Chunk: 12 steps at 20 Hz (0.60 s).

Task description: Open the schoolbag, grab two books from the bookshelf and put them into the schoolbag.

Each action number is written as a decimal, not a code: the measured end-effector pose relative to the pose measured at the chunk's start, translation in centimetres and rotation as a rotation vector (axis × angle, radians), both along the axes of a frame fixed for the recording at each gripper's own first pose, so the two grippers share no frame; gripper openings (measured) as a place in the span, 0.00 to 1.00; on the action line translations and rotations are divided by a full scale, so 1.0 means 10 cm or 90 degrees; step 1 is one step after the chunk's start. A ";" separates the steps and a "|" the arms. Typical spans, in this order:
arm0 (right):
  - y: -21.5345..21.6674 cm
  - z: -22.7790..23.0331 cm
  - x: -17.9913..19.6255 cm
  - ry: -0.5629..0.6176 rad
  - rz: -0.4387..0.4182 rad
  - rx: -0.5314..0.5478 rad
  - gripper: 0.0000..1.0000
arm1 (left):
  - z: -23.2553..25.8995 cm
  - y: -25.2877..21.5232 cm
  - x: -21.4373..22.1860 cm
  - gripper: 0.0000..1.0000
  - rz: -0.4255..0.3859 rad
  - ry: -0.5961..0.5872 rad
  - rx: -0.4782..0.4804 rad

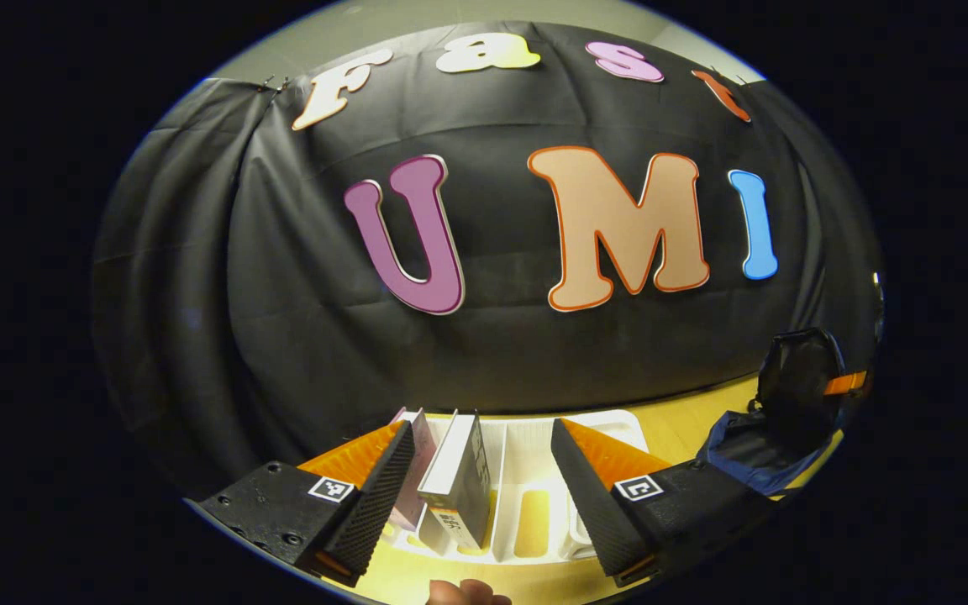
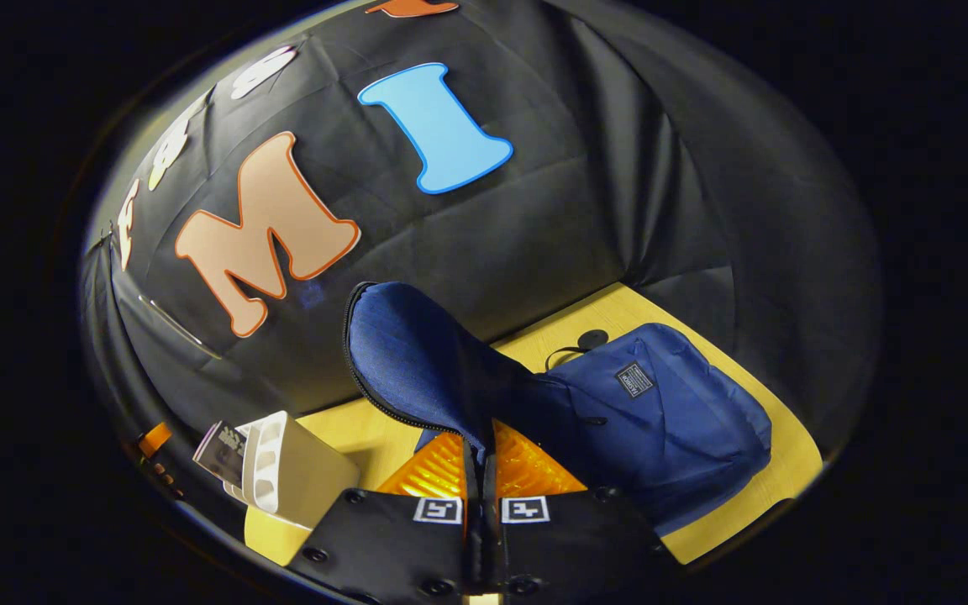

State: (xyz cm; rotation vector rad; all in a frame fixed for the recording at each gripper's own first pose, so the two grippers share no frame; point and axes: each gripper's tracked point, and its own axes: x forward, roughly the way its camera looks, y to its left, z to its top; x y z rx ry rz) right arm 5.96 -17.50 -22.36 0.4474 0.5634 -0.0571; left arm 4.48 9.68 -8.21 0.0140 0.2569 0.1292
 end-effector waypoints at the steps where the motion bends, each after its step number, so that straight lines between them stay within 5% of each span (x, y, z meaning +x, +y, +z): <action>1: 0.00 0.01 0.01 0.001 0.004 -0.005 0.03 | -0.06 0.03 0.06 0.96 0.002 0.020 -0.002; 12: 0.00 0.04 0.01 0.002 0.010 -0.022 0.04 | -0.85 0.42 0.69 0.97 -0.023 0.275 -0.038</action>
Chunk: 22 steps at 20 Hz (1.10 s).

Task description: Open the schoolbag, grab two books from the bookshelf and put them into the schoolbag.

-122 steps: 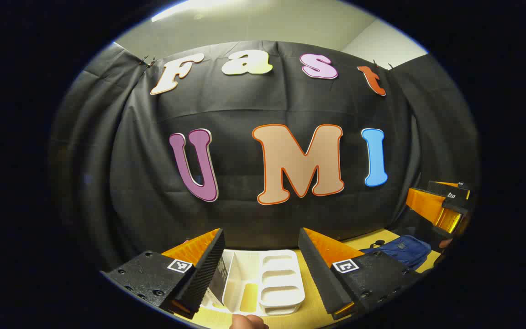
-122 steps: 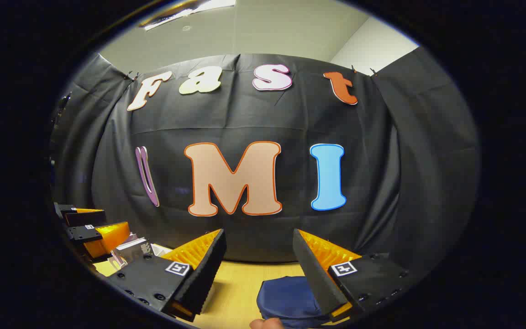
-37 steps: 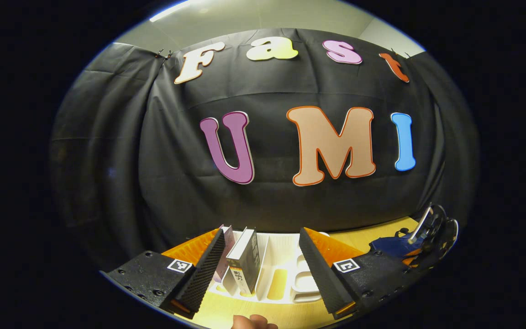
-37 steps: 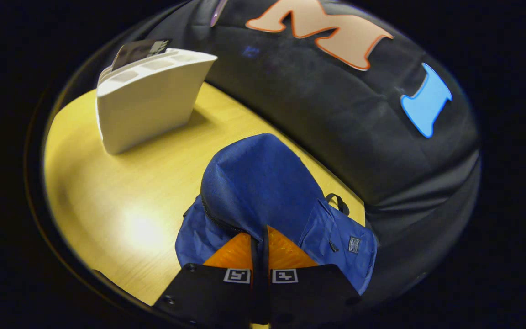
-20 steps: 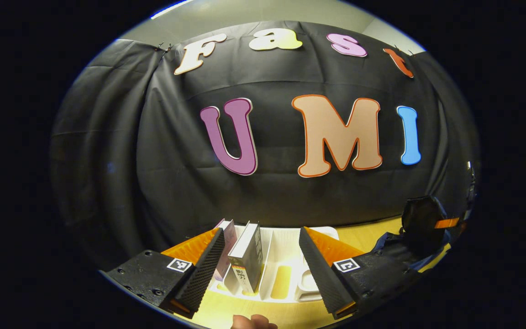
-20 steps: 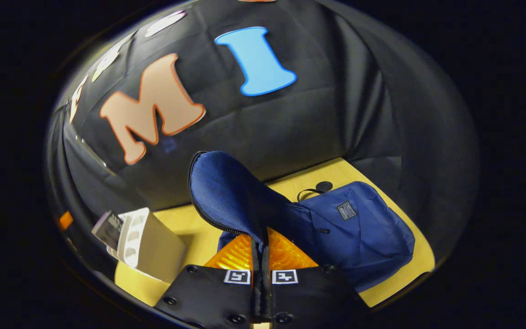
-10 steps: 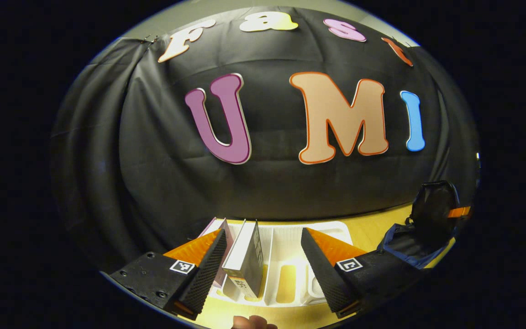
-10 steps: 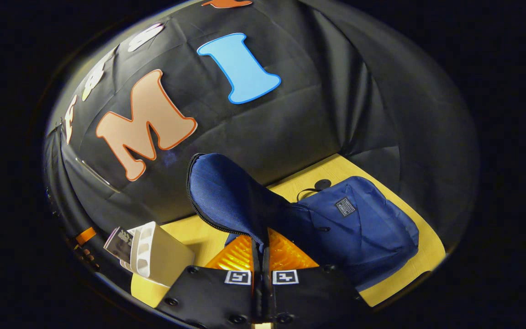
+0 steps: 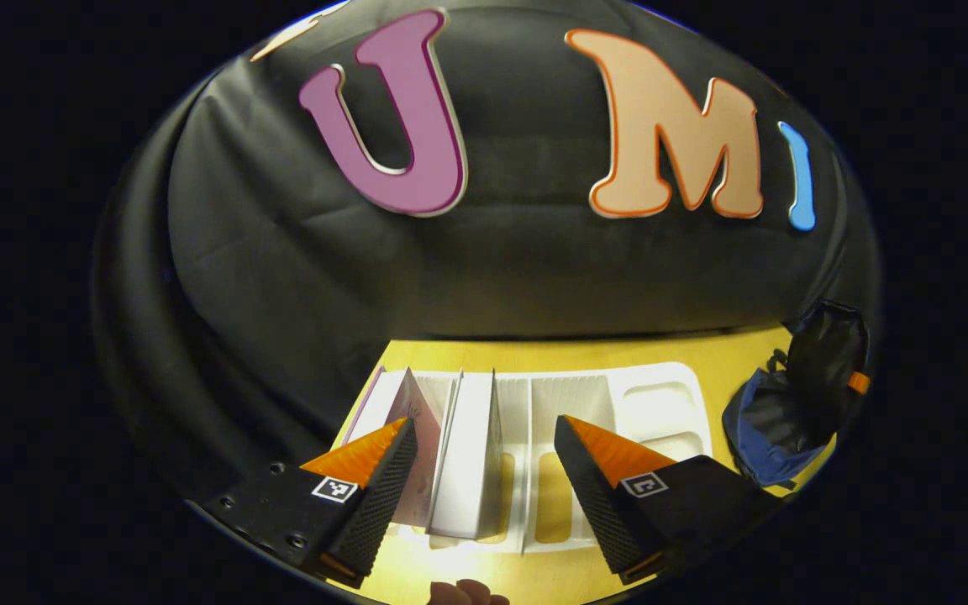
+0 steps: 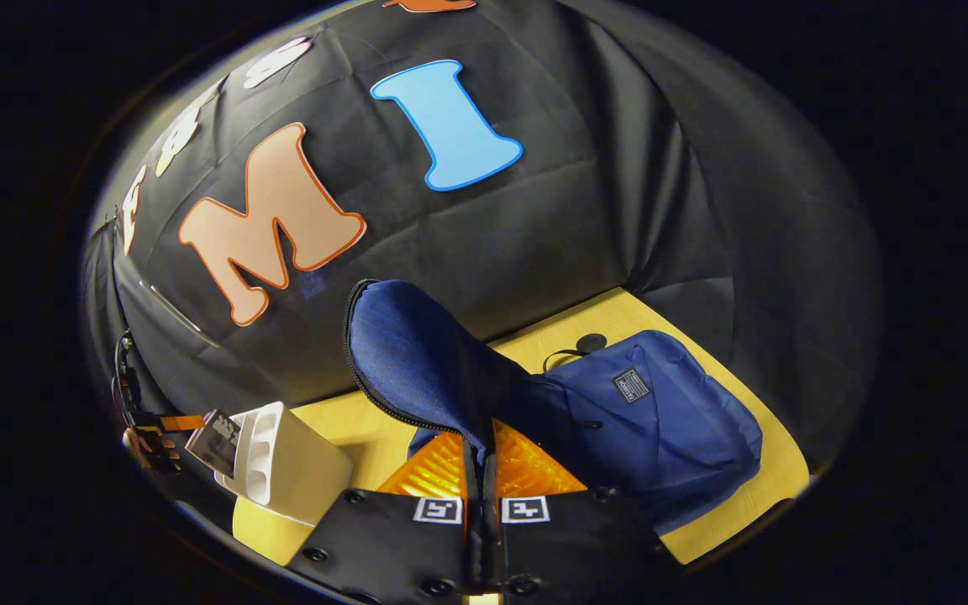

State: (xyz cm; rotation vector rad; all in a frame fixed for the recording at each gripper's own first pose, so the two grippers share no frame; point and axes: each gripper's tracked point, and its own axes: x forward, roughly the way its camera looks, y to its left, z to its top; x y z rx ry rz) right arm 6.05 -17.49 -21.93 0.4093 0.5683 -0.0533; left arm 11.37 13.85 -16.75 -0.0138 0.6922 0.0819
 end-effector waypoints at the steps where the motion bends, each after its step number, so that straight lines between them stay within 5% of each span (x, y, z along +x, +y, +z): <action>1: 0.00 0.00 0.01 -0.001 -0.002 -0.001 0.04 | -0.08 0.01 0.02 0.97 -0.003 0.029 -0.006; 8: 0.01 0.01 0.00 -0.005 -0.005 0.001 0.03 | -0.43 0.08 0.02 0.95 -0.034 0.163 0.017; 11: 0.01 0.00 0.00 -0.008 -0.010 0.009 0.03 | -0.56 0.09 -0.01 0.84 -0.033 0.194 0.015; 12: 0.01 0.00 0.00 -0.009 -0.011 0.010 0.03 | -0.60 0.09 -0.03 0.92 -0.030 0.207 0.015; 14: 0.01 0.00 0.00 -0.009 -0.007 0.004 0.04 | -0.70 0.06 -0.09 0.77 -0.016 0.240 0.004; 17: 0.02 -0.01 -0.01 -0.008 0.000 -0.005 0.04 | -0.88 -0.13 -0.36 0.42 -0.005 0.322 -0.076; 22: 0.02 0.01 0.00 -0.012 -0.009 0.001 0.04 | -0.95 -0.09 -0.41 0.40 -0.015 0.332 -0.087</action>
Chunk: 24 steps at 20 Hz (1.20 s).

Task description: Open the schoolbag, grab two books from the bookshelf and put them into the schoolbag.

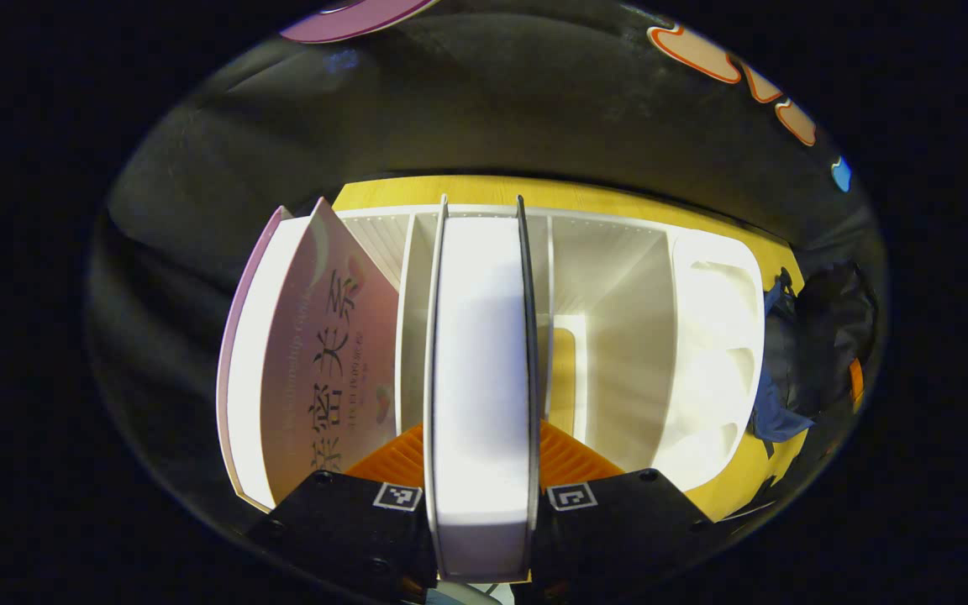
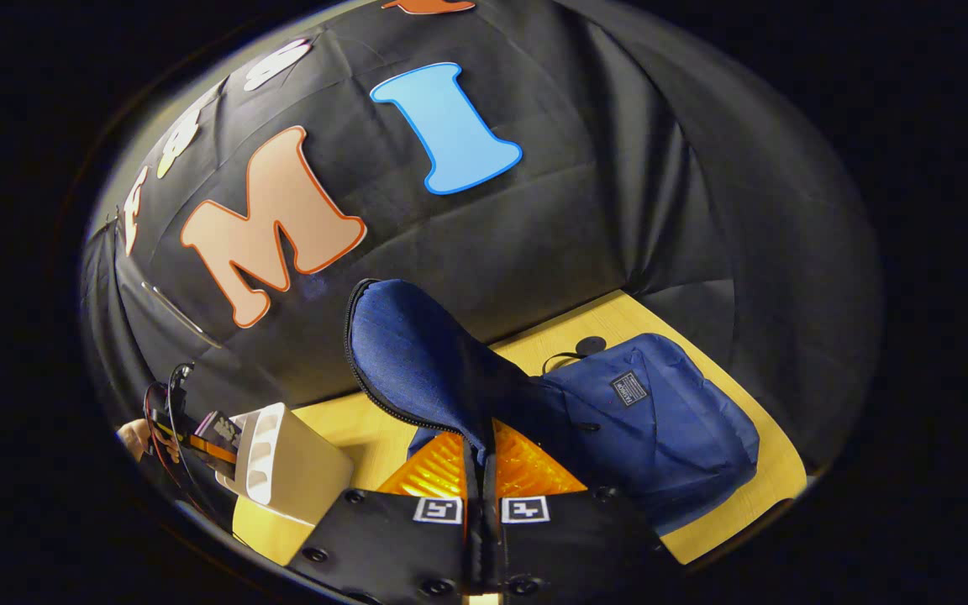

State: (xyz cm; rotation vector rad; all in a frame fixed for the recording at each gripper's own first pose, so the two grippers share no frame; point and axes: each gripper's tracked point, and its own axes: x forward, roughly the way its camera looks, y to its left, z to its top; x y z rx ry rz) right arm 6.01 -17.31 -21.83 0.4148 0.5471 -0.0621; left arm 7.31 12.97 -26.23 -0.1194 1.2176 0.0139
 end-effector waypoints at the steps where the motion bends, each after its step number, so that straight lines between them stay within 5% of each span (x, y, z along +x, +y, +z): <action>1: -0.01 0.00 0.00 -0.001 -0.002 0.000 0.03 | 0.01 0.01 0.00 0.39 0.002 -0.001 -0.002; 8: -0.01 -0.01 -0.01 0.000 -0.005 -0.004 0.04 | 0.52 0.20 0.08 0.36 0.003 -0.092 0.022; 16: -0.04 0.03 -0.01 -0.004 -0.022 0.002 0.04 | 1.63 0.48 0.22 0.36 0.063 -0.208 -0.065; 24: -0.05 0.05 0.00 -0.001 -0.028 0.001 0.04 | 2.60 0.54 0.42 0.38 0.146 -0.338 -0.235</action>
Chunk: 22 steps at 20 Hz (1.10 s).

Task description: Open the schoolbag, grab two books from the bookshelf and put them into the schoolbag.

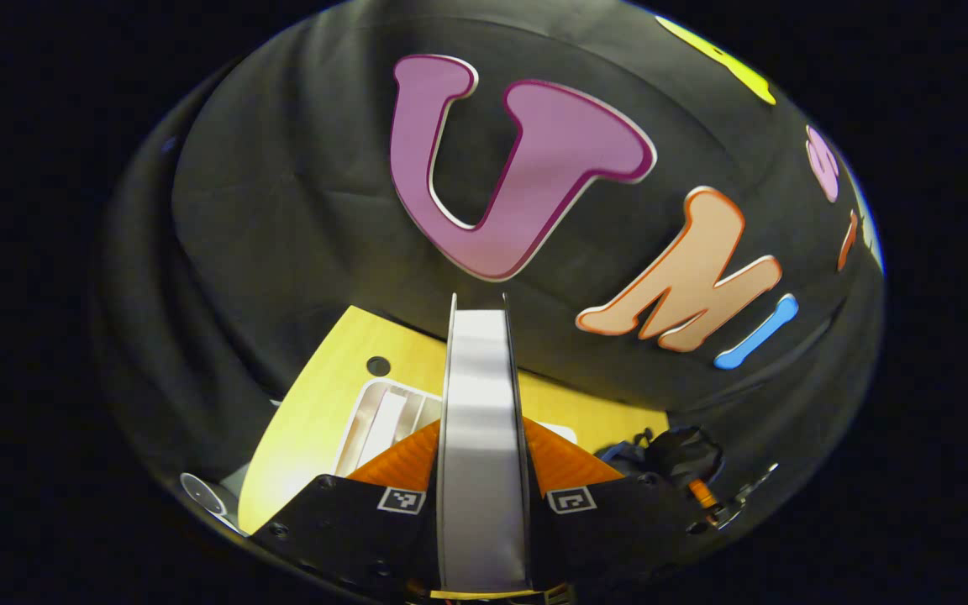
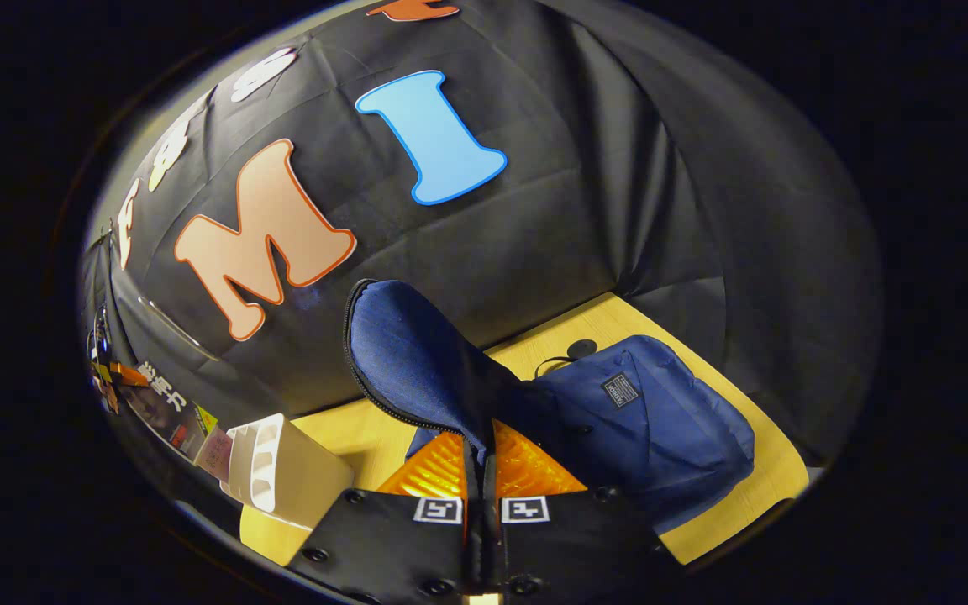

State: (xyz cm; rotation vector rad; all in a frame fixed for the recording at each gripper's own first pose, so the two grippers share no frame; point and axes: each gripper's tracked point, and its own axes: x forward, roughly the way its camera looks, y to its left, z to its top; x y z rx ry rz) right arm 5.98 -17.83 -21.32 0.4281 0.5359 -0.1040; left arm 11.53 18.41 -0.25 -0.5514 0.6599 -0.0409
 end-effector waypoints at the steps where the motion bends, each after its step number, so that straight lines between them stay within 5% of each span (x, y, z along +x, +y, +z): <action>1: 0.00 0.01 0.00 0.001 0.000 0.000 0.02 | 0.03 -0.01 0.01 0.37 0.006 -0.007 -0.013; 8: 0.01 0.03 0.00 0.006 0.003 -0.003 0.03 | -0.14 -0.49 0.03 0.37 0.031 -0.016 -0.197; 22: 0.00 0.02 -0.01 -0.009 -0.010 0.000 0.03 | -1.22 -2.67 0.37 0.37 -0.041 0.069 -0.286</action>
